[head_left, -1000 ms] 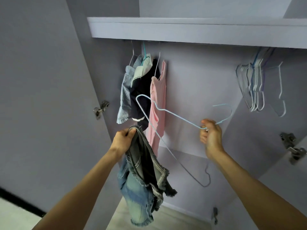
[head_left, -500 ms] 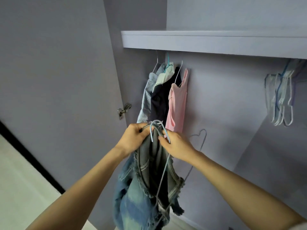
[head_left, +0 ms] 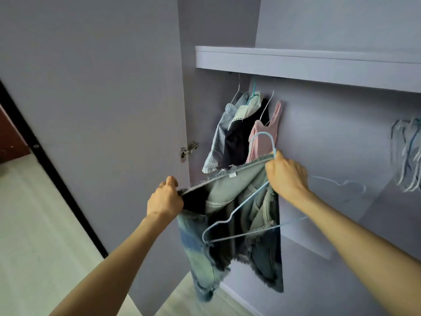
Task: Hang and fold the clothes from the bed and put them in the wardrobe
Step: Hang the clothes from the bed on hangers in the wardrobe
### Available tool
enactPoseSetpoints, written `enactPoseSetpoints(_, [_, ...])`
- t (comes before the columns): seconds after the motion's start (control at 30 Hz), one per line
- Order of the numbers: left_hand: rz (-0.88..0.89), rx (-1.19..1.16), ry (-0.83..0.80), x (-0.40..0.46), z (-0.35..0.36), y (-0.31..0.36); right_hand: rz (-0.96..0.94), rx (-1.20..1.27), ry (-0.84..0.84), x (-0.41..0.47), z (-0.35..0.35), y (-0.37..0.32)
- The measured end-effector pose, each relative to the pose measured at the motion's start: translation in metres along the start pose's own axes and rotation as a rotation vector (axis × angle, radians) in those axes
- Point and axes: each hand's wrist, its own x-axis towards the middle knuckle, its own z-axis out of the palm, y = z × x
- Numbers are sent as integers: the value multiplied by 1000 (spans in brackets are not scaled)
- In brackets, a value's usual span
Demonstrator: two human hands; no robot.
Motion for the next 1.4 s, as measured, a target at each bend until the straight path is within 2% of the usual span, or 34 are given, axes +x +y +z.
enactPoseSetpoints(0.23, [28, -251, 23, 18, -8, 5, 251, 123, -146, 8, 11, 13])
enactPoseSetpoints(0.4, [208, -2, 170, 12, -18, 16, 371, 155, -47, 2, 18, 12])
enactPoseSetpoints(0.53, [251, -48, 210, 4, -28, 31, 374, 254, -41, -3, 20, -3])
enactPoseSetpoints(0.67, [331, -115, 134, -18, -14, 55, 263, 339, -55, -12, 26, -32])
enactPoseSetpoints(0.8, [298, -305, 137, -21, -9, 66, 130, 337, -80, -20, 30, -48])
enactPoseSetpoints(0.9, [316, -352, 51, -19, -12, 64, 247, 517, -34, -20, 34, -47])
enactPoseSetpoints(0.97, [372, -352, -66, -29, -8, 61, 351, 643, 9, -13, 38, -40])
enactPoseSetpoints(1.03, [419, -281, -191, -39, 1, 57, 375, 722, 65, -9, 37, -36])
enactPoseSetpoints(1.07, [428, -168, -180, -40, 4, 54, 363, 747, 95, -9, 36, -36])
enactPoseSetpoints(1.17, [418, 137, 177, -32, 2, 50, 293, 821, 153, -10, 29, -40])
enactPoseSetpoints(1.27, [516, 165, 391, -21, -7, 49, 210, 895, 158, -10, 22, -49])
enactPoseSetpoints(1.4, [663, 48, 315, -9, -16, 46, 134, 961, 99, -8, 15, -50])
